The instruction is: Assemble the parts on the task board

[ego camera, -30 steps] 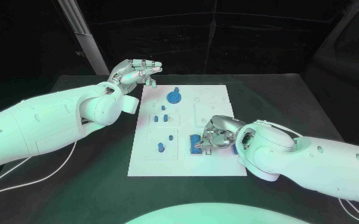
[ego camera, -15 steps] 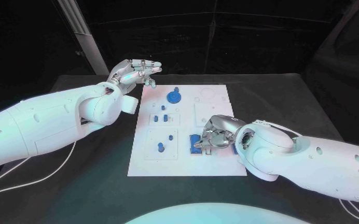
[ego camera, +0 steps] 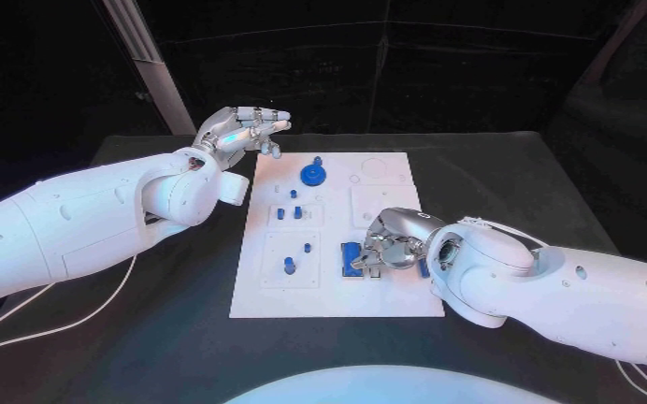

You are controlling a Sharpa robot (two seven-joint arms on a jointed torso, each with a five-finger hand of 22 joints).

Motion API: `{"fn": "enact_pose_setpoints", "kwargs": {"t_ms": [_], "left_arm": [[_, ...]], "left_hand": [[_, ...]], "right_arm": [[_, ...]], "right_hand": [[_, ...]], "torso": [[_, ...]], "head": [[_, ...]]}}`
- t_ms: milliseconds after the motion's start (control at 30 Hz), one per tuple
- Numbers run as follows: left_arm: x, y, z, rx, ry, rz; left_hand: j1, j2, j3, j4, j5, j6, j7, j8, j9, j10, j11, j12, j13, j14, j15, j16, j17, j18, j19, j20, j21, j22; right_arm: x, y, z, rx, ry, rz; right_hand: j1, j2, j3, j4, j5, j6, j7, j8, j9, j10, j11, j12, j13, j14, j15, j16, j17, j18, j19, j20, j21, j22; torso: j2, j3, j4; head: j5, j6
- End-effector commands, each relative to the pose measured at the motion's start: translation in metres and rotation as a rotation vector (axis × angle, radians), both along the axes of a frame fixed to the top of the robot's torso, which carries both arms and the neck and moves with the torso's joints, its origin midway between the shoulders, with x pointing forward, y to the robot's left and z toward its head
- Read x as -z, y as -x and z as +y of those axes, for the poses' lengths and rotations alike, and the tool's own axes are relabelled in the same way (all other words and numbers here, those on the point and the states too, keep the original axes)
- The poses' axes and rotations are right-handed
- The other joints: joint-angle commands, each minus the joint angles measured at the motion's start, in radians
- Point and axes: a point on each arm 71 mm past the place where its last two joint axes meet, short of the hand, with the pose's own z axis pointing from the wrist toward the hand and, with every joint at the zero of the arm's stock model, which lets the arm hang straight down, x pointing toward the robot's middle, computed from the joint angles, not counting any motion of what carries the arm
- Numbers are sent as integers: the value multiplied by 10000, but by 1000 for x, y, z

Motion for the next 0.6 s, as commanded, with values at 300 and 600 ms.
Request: {"fn": "enact_pose_setpoints", "kwargs": {"t_ms": [300, 600], "left_arm": [[-1, 0, -1, 95, 78, -29], [-2, 0, 0, 94, 79, -28]], "left_hand": [[108, -9, -36, -12, 44, -74, -13, 16, 6, -74, 10, 18, -17, -75, -3, -25, -7, 62, -19, 61, -57, -7], [108, -9, -36, -12, 44, -74, -13, 16, 6, -74, 10, 18, -17, -75, -3, -25, -7, 62, -19, 61, -57, -7]], "right_arm": [[2, 4, 0, -710, -49, 497], [5, -2, 0, -294, 226, 335]], "right_hand": [[-52, 57, -66, -3, 11, 12, -69, 73, 31, 58, -30, -7, 17, 654, 14, 6, 289, -75, 26, -8, 36, 8], [58, 302, -47, -1, 103, 67, -92, 118, 72, 79, -50, 18, 54, 659, -1, 17, 315, -82, 40, -18, 55, 50]], "torso": [[-11, -17, 14], [3, -16, 22]], "head": [[3, -22], [24, -35]]}}
